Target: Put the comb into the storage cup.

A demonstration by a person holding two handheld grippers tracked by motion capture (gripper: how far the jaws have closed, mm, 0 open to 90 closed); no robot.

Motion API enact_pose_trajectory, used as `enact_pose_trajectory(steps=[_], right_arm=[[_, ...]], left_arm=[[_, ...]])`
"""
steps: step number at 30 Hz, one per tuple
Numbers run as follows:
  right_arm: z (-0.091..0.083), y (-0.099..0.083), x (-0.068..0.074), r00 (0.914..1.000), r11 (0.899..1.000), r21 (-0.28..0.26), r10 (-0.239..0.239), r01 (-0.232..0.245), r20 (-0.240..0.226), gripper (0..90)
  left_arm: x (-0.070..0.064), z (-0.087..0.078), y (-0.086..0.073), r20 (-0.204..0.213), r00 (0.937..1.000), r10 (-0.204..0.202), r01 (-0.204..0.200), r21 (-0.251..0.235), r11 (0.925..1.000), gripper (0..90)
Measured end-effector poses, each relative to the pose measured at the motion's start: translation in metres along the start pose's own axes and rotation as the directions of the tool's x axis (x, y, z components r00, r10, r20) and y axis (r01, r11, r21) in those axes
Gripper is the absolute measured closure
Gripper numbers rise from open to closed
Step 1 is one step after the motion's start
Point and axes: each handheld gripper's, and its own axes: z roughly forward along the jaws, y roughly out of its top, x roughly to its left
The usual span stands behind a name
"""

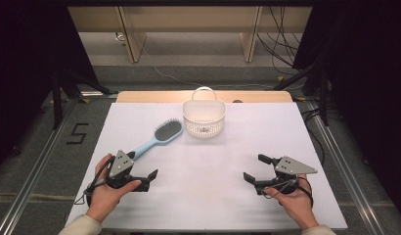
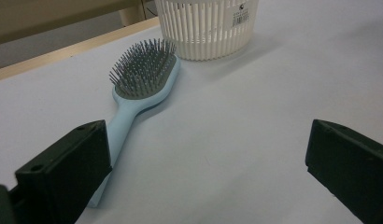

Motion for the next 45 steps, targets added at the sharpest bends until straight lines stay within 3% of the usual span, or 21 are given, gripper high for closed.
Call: enact_pose_trajectory(steps=[9, 11, 14, 16, 17, 18, 19, 21, 23, 26, 29, 37, 45], right_arm=[[0.000, 0.000, 0.001, 1.0000, 1.000, 0.004, 0.001, -0.001, 0.000, 13.6], [0.000, 0.000, 0.001, 1.0000, 1.000, 0.003, 0.002, -0.002, 0.000, 13.6], [0.001, 0.000, 0.001, 1.0000, 1.000, 0.001, 0.002, -0.002, -0.002, 13.7], [0.001, 0.000, 0.001, 1.0000, 1.000, 0.002, 0.004, -0.004, -0.002, 13.7], [0.001, 0.000, 0.001, 1.0000, 1.000, 0.002, 0.003, -0.003, -0.003, 13.7], [0.001, 0.000, 0.001, 1.0000, 1.000, 0.002, 0.003, -0.003, -0.004, 13.7], [0.001, 0.000, 0.001, 1.0000, 1.000, 0.003, 0.003, -0.003, -0.002, 13.8], [0.000, 0.000, 0.001, 1.0000, 1.000, 0.003, 0.005, -0.005, 0.002, 13.8], [0.000, 0.000, 0.001, 1.0000, 1.000, 0.003, 0.003, -0.003, 0.001, 13.9], [0.001, 0.000, 0.001, 1.0000, 1.000, 0.005, 0.002, -0.002, 0.001, 14.3], [0.001, 0.000, 0.002, 1.0000, 1.000, 0.006, 0.000, 0.000, 0.002, 14.3], [0.001, -0.001, 0.001, 1.0000, 1.000, 0.006, 0.004, -0.004, 0.005, 14.7], [-0.002, -0.001, 0.001, 1.0000, 1.000, 0.006, 0.006, -0.006, 0.007, 14.8]], left_arm=[[0.000, 0.000, 0.000, 0.004, 1.0000, 0.006, -0.006, 0.005, 1.0000, 0.0], [0.004, -0.001, 0.001, -0.025, 0.9997, -0.002, 0.002, 0.001, 1.0000, 6.4], [0.012, -0.002, 0.005, -0.113, 0.9934, -0.022, 0.021, -0.007, 0.9998, 29.0], [0.020, -0.003, 0.006, -0.172, 0.9846, -0.033, 0.032, -0.007, 0.9995, 55.7], [0.026, -0.004, 0.007, -0.181, 0.9825, -0.045, 0.045, -0.001, 0.9990, 67.3], [0.026, -0.004, 0.007, -0.181, 0.9825, -0.045, 0.045, -0.001, 0.9990, 75.6], [0.036, -0.003, 0.006, -0.198, 0.9782, -0.063, 0.071, 0.033, 0.9969, 82.9], [0.043, -0.003, 0.005, -0.223, 0.9718, -0.077, 0.093, 0.062, 0.9937, 89.7], [0.050, -0.001, 0.004, -0.242, 0.9652, -0.098, 0.122, 0.085, 0.9889, 89.8], [0.063, 0.006, 0.006, -0.284, 0.9544, -0.090, 0.128, 0.116, 0.9849, 89.9], [0.073, 0.017, 0.009, -0.307, 0.9482, -0.082, 0.131, 0.143, 0.9811, 89.9], [0.091, 0.050, 0.015, -0.315, 0.9473, -0.057, 0.128, 0.211, 0.9689, 90.0], [0.101, 0.059, 0.006, -0.310, 0.9490, -0.059, 0.147, 0.270, 0.9517, 90.0]])
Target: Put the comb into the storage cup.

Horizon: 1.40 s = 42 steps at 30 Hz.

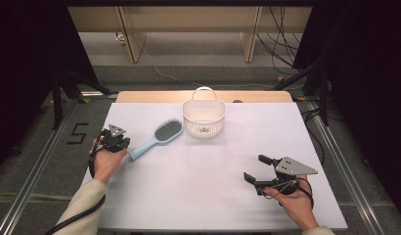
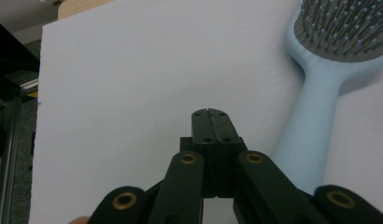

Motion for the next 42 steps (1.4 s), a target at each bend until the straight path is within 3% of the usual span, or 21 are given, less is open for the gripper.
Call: enact_pose_trajectory(steps=[10, 25, 36, 42], right_arm=[[0.001, 0.000, 0.000, 1.0000, 1.000, 0.005, -0.001, 0.001, -0.001, 14.8], [0.001, 0.000, 0.000, 1.0000, 1.000, 0.005, -0.003, 0.003, -0.001, 14.8], [0.000, 0.000, 0.001, 1.0000, 1.000, 0.007, -0.003, 0.003, -0.001, 14.8], [0.000, 0.000, 0.001, 1.0000, 1.000, 0.007, -0.003, 0.003, -0.001, 14.8]], left_arm=[[0.002, 0.007, -0.006, 0.018, 0.9998, 0.000, -0.001, 0.049, 0.9988, 90.0], [0.004, 0.011, -0.009, 0.043, 0.9990, -0.010, 0.006, 0.079, 0.9968, 90.0], [0.001, 0.012, -0.009, 0.069, 0.9976, 0.002, -0.009, 0.100, 0.9949, 90.0], [-0.003, 0.009, -0.009, 0.081, 0.9962, 0.032, -0.041, 0.110, 0.9931, 90.0]])
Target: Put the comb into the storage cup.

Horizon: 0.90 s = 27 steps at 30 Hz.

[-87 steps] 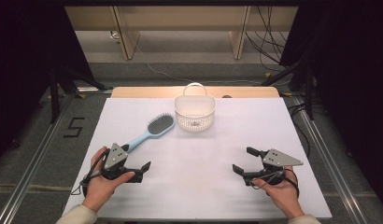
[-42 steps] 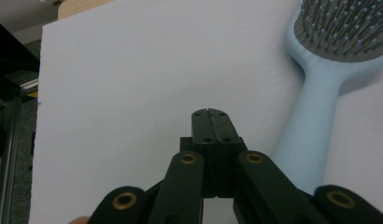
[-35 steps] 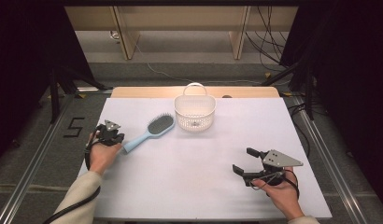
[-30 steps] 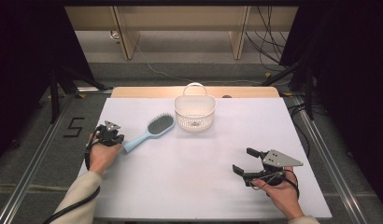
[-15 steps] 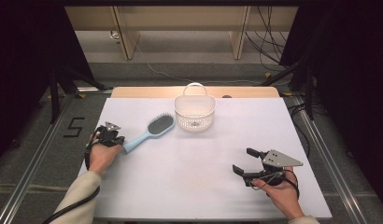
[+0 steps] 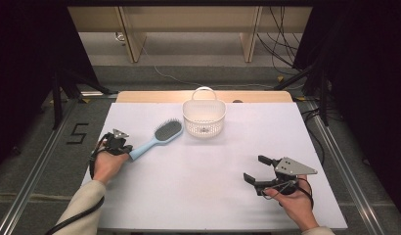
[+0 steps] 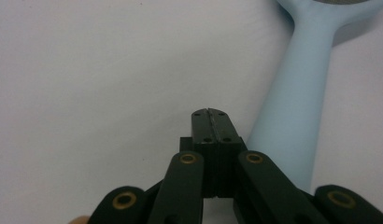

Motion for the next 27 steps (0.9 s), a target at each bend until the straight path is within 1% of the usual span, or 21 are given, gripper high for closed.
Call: enact_pose_trajectory(steps=[7, 14, 16, 17, 18, 19, 20, 21, 25, 27], right_arm=[[0.000, 0.000, 0.000, 1.0000, 1.000, 0.002, 0.000, 0.000, 0.000, 14.8], [0.000, 0.000, 0.000, 1.0000, 1.000, 0.003, -0.001, 0.001, 0.001, 14.8], [0.000, 0.000, 0.000, 1.0000, 1.000, 0.004, 0.000, 0.000, 0.001, 14.8], [0.000, 0.000, 0.000, 1.0000, 1.000, 0.004, 0.000, 0.000, 0.001, 14.8], [0.000, 0.000, 0.000, 1.0000, 1.000, 0.004, 0.000, 0.000, 0.001, 14.8], [0.000, 0.000, 0.000, 1.0000, 1.000, 0.003, 0.000, 0.000, 0.001, 14.8], [0.000, 0.000, 0.000, 1.0000, 1.000, 0.004, 0.000, 0.000, 0.000, 14.8], [0.000, 0.000, 0.000, 1.0000, 1.000, 0.004, 0.000, 0.000, 0.000, 14.8], [0.000, 0.000, 0.000, 1.0000, 1.000, 0.003, 0.000, 0.000, 0.001, 14.8], [0.000, 0.000, 0.000, 1.0000, 1.000, 0.003, 0.000, 0.000, 0.001, 14.8]], left_arm=[[-0.006, -0.003, 0.000, 0.010, 0.9997, 0.023, -0.023, 0.019, 0.9996, 90.0], [-0.017, -0.007, -0.001, 0.026, 0.9979, 0.060, -0.061, 0.037, 0.9975, 89.9], [-0.018, -0.007, -0.001, 0.030, 0.9975, 0.063, -0.064, 0.037, 0.9972, 89.9], [-0.022, -0.009, -0.001, 0.035, 0.9961, 0.081, -0.083, 0.045, 0.9956, 89.9], [-0.022, -0.009, -0.001, 0.035, 0.9961, 0.081, -0.083, 0.045, 0.9956, 89.9], [-0.027, -0.010, -0.001, 0.040, 0.9948, 0.094, -0.096, 0.050, 0.9941, 89.9], [-0.027, -0.010, -0.001, 0.040, 0.9948, 0.094, -0.096, 0.050, 0.9941, 89.9], [-0.031, -0.011, -0.001, 0.046, 0.9933, 0.106, -0.108, 0.057, 0.9925, 89.9], [-0.037, -0.012, 0.000, 0.060, 0.9917, 0.114, -0.117, 0.063, 0.9911, 89.9], [-0.039, -0.013, 0.000, 0.070, 0.9913, 0.111, -0.116, 0.066, 0.9911, 89.9]])
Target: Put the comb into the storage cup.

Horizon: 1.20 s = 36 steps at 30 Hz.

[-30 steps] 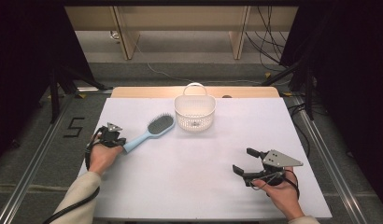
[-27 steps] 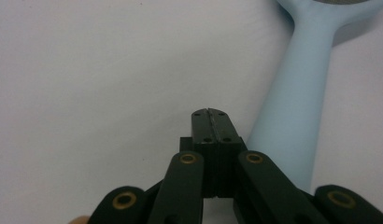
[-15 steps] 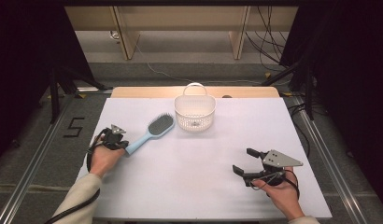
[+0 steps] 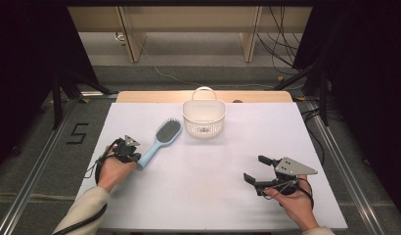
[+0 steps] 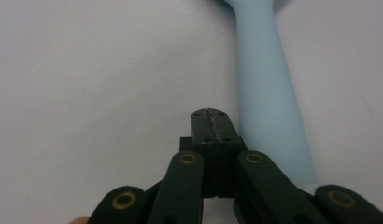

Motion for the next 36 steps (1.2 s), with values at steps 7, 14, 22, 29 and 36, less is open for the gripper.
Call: enact_pose_trajectory(steps=[7, 14, 22, 29, 36], right_arm=[[0.000, 0.000, 0.000, 1.0000, 1.000, 0.002, 0.002, -0.002, 0.001, 14.8], [0.000, 0.000, 0.000, 1.0000, 1.000, 0.002, 0.002, -0.002, 0.000, 14.8], [-0.001, 0.000, 0.000, 1.0000, 1.000, -0.001, 0.003, -0.003, 0.001, 14.8], [0.000, 0.000, 0.000, 1.0000, 1.000, 0.002, 0.004, -0.004, -0.001, 14.8], [-0.001, 0.000, 0.000, 1.0000, 1.000, -0.001, 0.004, -0.004, 0.000, 14.8]], left_arm=[[-0.006, -0.002, 0.000, 0.012, 0.9999, 0.010, -0.010, 0.008, 0.9999, 89.9], [-0.010, -0.002, 0.001, 0.032, 0.9994, 0.009, -0.009, 0.010, 0.9999, 89.9], [-0.002, -0.005, 0.000, 0.047, 0.9986, -0.023, 0.024, -0.023, 0.9995, 83.2], [0.011, -0.019, 0.002, 0.020, 0.9953, -0.095, 0.096, -0.129, 0.9869, 62.7], [0.014, -0.033, 0.006, 0.092, 0.9812, -0.170, 0.190, -0.313, 0.9306, 24.1]])
